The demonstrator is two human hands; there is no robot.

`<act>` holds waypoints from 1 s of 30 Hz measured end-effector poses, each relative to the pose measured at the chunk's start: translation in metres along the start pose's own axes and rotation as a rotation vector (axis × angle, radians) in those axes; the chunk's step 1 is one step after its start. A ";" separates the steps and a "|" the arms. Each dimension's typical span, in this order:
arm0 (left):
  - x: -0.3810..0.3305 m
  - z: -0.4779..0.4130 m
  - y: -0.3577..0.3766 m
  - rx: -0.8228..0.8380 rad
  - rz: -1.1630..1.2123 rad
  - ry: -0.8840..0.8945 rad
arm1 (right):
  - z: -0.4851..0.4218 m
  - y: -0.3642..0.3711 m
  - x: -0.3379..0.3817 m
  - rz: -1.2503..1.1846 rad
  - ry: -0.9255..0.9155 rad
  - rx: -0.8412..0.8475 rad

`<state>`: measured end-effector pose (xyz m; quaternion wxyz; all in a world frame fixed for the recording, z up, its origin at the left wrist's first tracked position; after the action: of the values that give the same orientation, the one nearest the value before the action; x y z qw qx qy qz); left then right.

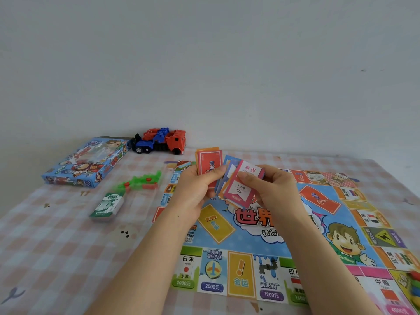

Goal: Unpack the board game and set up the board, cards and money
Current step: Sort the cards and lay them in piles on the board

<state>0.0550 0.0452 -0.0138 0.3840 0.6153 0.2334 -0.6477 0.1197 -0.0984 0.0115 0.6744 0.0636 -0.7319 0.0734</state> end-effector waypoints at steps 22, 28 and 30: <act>-0.013 -0.006 -0.018 -0.135 -1.099 0.533 | -0.005 -0.007 -0.003 -0.066 0.034 -0.047; -0.039 0.005 -0.021 -0.201 -0.694 0.646 | -0.008 -0.008 -0.005 -0.077 0.023 -0.051; -0.030 0.012 -0.003 0.042 -0.592 0.547 | -0.009 -0.006 -0.007 -0.093 0.023 -0.029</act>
<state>0.0435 0.0444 0.0169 0.0919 0.6789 0.4810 -0.5471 0.1305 -0.1029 0.0053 0.6862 0.0872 -0.7214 0.0320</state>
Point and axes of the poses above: each hand's wrist, its own z-axis away from the middle knuckle, its own y-axis out of the palm, x = y × z, the point moved 7 cm from there along -z, towards the middle knuckle, and after that the axes turned 15 degrees about -x, right-handed, at the moved point
